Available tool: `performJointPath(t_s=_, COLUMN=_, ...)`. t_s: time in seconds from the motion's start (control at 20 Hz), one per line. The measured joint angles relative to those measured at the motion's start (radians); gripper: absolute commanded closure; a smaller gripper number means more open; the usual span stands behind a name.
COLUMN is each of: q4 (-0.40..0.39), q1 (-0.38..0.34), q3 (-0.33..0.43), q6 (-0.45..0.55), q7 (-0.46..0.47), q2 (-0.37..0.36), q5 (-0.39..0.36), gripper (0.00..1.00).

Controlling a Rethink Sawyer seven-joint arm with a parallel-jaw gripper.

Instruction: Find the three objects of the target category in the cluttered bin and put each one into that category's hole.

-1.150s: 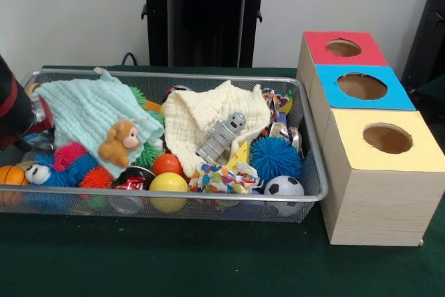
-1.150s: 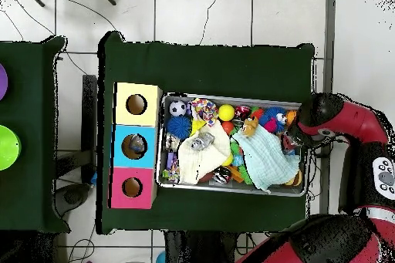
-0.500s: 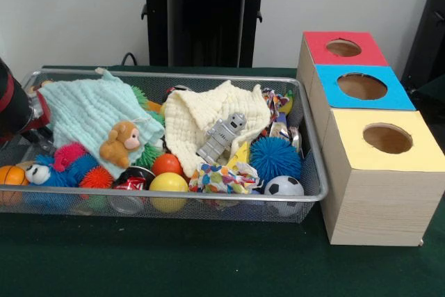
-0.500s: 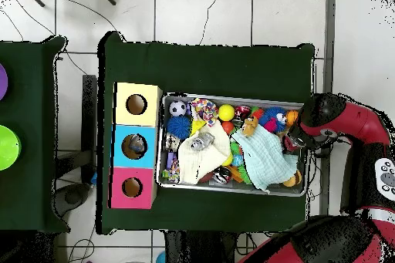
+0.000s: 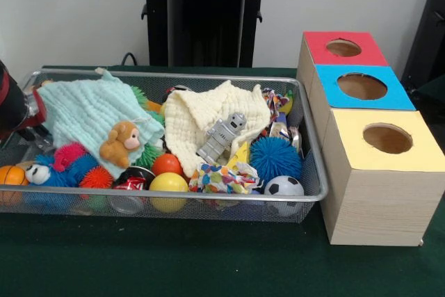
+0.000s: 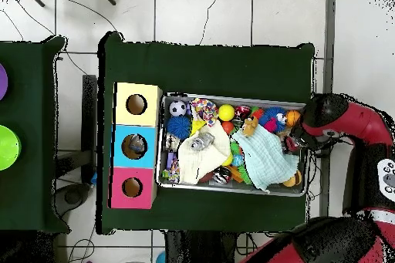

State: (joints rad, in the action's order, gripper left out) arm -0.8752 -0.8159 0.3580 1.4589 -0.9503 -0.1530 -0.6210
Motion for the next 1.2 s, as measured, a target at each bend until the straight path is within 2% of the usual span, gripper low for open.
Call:
performJointPath(t_s=0.35, q4=-0.060, q1=-0.028, q3=0.000, q6=-0.062, q7=0.000, q2=-0.076, q5=-0.001, gripper=1.00)
performJointPath(t_s=0.9, q4=-0.276, q1=-0.072, q3=0.022, q6=-0.327, q7=0.000, q2=-0.278, q5=0.039, gripper=1.00)
performJointPath(t_s=1.2, q4=-0.335, q1=-0.095, q3=0.033, q6=-0.473, q7=0.000, q2=-0.330, q5=0.065, gripper=1.00)
